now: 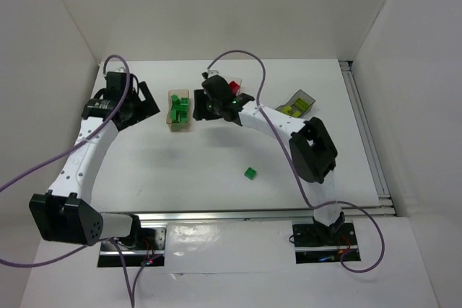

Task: Sort the legos into containers by color

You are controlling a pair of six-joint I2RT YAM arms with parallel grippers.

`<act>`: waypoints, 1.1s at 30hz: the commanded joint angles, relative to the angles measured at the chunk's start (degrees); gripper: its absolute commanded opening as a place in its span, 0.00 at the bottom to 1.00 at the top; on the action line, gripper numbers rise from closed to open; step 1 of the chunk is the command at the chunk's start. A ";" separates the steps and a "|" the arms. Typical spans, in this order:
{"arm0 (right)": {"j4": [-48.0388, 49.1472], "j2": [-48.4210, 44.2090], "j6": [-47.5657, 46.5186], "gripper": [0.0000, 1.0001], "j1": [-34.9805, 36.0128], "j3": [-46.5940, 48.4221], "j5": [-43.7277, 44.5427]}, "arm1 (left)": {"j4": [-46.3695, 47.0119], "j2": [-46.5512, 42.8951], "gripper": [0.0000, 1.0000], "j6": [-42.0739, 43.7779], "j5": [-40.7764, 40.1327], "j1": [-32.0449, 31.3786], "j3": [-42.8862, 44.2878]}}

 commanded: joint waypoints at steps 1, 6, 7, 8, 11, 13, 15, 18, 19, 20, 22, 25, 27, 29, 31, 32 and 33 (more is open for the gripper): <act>2.55 7.13 -2.03 0.34 0.76 10.85 -0.73 | -2.41 -2.64 1.00 -4.96 -3.03 3.05 -2.34; 0.98 20.40 -2.56 0.41 0.77 26.43 -2.39 | -1.89 -6.59 1.00 -5.49 -0.58 5.26 -5.33; 0.97 21.98 -2.57 0.41 0.77 28.89 -2.91 | -1.89 -6.60 1.00 -4.88 0.12 5.78 -6.11; 0.97 23.22 -2.57 0.47 1.38 32.14 -2.92 | -0.67 -7.38 1.00 -4.87 0.83 5.78 -6.82; -0.17 26.22 -3.88 0.71 1.38 36.55 -2.92 | -0.05 -7.39 1.00 -3.29 4.17 5.78 -8.14; 1.31 23.60 -4.41 0.81 1.38 33.69 -1.53 | -0.04 -7.39 1.00 -2.16 5.49 5.78 -8.66; 5.26 15.90 -4.41 0.81 0.86 22.37 0.15 | 0.57 -6.86 1.00 -2.15 6.28 4.91 -9.98; 11.33 5.00 -4.41 0.82 -0.37 6.55 3.40 | 1.98 -6.86 1.00 -1.62 7.24 2.71 -10.78; 11.34 2.16 -3.89 0.82 -0.37 2.94 4.72 | 2.68 -6.25 1.00 -0.06 7.25 1.84 -11.30; 11.87 -0.56 -3.89 0.81 -1.33 -0.58 7.95 | 3.29 -6.25 1.00 0.48 7.25 0.61 -11.31; 11.00 -9.49 -2.05 0.79 -3.35 -11.91 11.04 | 3.82 -4.24 0.98 2.67 8.03 -3.96 -11.31; 8.98 -22.85 0.93 0.79 -7.30 -27.03 15.44 | 3.83 1.19 0.98 3.91 10.14 -10.20 -10.26; 5.03 -29.39 2.87 0.79 -9.59 -35.45 17.12 | 4.61 3.94 0.98 3.91 11.20 -14.15 -10.25; -0.57 -37.22 4.89 0.83 -13.81 -39.09 17.12 | 5.41 7.96 0.98 3.04 11.21 -20.91 -9.03; -4.72 -41.09 6.04 0.86 -16.45 -42.25 17.12 | 6.29 11.05 1.00 1.73 10.51 -28.53 -7.10; -6.74 -44.07 7.53 0.87 -18.89 -42.88 17.12 | 6.90 12.63 1.00 1.20 9.98 -31.02 -6.13; -10.24 -45.49 8.32 0.87 -19.96 -43.50 17.90 | 6.90 14.39 1.00 1.19 9.98 -33.48 -3.86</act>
